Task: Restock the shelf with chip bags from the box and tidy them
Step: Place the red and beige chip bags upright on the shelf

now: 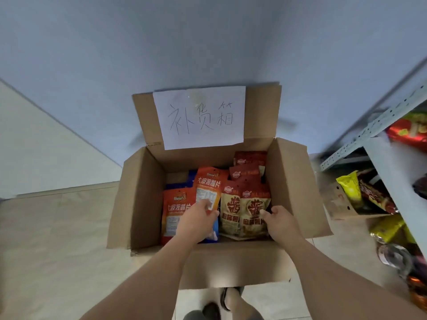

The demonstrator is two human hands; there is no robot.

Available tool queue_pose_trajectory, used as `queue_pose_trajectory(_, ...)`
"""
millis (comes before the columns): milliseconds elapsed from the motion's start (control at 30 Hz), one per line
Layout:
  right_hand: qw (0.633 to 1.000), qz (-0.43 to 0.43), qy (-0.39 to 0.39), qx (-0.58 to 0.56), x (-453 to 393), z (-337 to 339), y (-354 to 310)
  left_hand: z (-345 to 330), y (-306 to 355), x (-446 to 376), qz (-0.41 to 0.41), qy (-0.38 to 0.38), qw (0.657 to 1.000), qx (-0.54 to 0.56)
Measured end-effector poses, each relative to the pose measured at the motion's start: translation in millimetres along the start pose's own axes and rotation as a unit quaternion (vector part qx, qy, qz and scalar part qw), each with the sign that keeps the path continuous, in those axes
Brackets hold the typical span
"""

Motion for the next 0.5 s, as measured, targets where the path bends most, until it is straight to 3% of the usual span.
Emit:
queue_pose_trajectory(133, 0.996, -0.067, -0.041, -0.032, -70, -48, 21, -54, -40, -80, 0.091, -0.053, 0.989, 0.108)
queue_pose_trajectory(300, 0.986, -0.122, -0.086, -0.081, -139, -103, 39, -126, -85, -162, 0.149, -0.116, 0.959, 0.211)
queue_pose_trajectory(500, 0.972, -0.158, -0.094, -0.144, -190, -140, 65, -168, -109, -223, 0.152, -0.098, 0.95, 0.254)
Point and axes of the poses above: each hand's wrist, its own x-axis away from the middle knuckle, its own z-axis out of the back of the hand, y = z × x, the point moved 5 cm from there along -x, towards the middle knuckle, and after that the axes turned 12 degrees about x, right-handed, at the moved point
